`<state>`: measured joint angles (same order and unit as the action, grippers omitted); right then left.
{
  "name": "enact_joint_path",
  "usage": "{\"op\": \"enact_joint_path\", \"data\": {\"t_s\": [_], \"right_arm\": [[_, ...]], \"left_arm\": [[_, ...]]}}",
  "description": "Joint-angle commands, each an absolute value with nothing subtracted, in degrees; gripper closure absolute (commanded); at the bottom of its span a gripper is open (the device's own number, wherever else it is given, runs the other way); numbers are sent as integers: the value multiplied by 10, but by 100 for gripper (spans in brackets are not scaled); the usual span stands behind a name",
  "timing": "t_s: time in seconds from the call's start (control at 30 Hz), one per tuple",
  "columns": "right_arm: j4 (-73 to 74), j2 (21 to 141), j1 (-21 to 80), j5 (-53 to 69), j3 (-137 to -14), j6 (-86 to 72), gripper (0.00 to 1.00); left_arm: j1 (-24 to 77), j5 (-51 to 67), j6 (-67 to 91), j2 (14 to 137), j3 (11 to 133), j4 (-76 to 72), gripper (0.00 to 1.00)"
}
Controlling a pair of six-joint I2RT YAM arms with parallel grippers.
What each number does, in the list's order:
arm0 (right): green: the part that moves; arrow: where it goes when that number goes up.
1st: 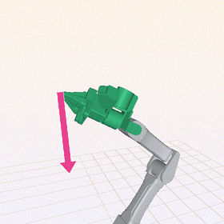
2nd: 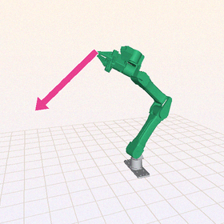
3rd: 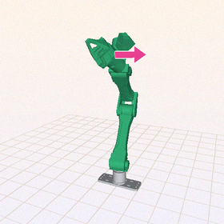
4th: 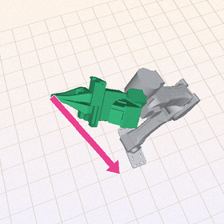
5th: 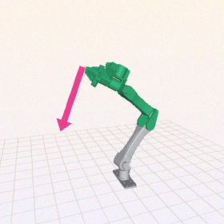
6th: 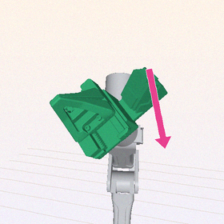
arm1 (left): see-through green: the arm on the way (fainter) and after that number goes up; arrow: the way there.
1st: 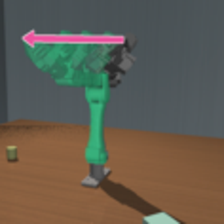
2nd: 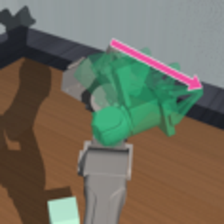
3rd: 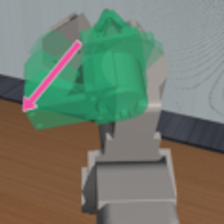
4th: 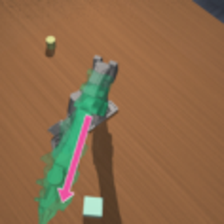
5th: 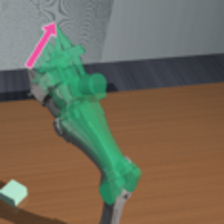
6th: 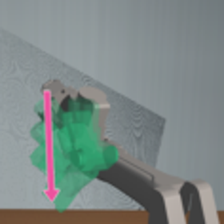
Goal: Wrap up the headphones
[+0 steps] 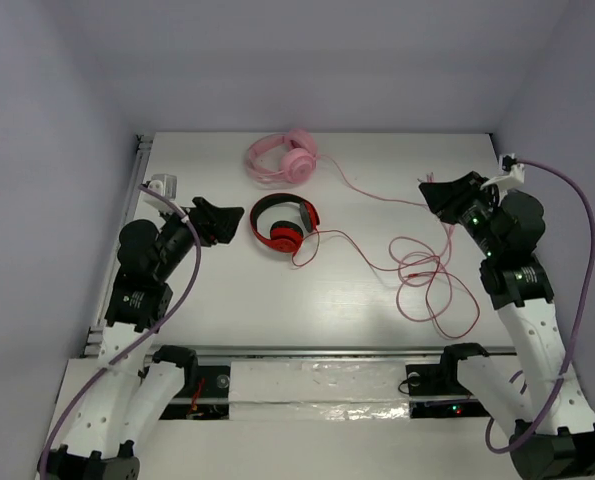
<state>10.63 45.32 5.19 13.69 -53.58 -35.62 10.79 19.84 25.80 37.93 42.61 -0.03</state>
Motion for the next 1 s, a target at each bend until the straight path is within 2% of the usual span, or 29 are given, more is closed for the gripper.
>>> {"op": "enact_joint_path", "data": {"t_s": [0.0, 0.03, 0.13, 0.17, 0.23, 0.3, 0.5, 0.63, 0.67, 0.7, 0.77, 0.8, 0.83, 0.87, 0.93, 0.97], "right_arm": [[45, 464, 69, 168, -516, -372, 76], [40, 482, 88, 169, -514, -368, 99], [34, 511, 159, 135, -513, -349, 100], [30, 519, 182, 119, -513, -345, 100], [26, 543, 221, 73, -515, -338, 100], [19, 556, 260, 55, -515, -337, 100], [6, 538, 273, 17, -488, -324, 100], [-13, 536, 273, 18, -478, -323, 100], [-23, 534, 273, 23, -476, -323, 100], [-27, 533, 273, 26, -470, -323, 100], [-31, 531, 273, 24, -468, -322, 100], [-31, 527, 273, 19, -465, -322, 100], [-32, 526, 273, 19, -464, -322, 100], [-33, 524, 273, 18, -464, -322, 98], [-34, 521, 273, 18, -461, -322, 90], [-38, 520, 273, 20, -460, -322, 76]], "left_arm": [[108, 171, 253, 402, 472, -9, 22], [108, 164, 243, 409, 480, 8, 29], [108, 154, 213, 448, 516, 56, 45], [108, 139, 208, 464, 529, 75, 66], [108, 87, 185, 506, 562, 104, 80], [108, 28, 176, 543, 586, 138, 100], [113, -57, 147, 626, 609, 143, 100], [113, -28, 133, 713, 643, 142, 98], [113, -22, 128, 735, 652, 143, 95], [120, -6, 117, 776, 671, 142, 85], [129, -3, 105, 815, 690, 142, 79], [139, 18, 86, 851, 709, 142, 69], [146, 22, 77, 869, 718, 144, 65], [151, 25, 68, 888, 729, 145, 57], [163, 47, 37, 948, 767, 159, 49], [163, 54, 29, 972, 782, 167, 46]]}}
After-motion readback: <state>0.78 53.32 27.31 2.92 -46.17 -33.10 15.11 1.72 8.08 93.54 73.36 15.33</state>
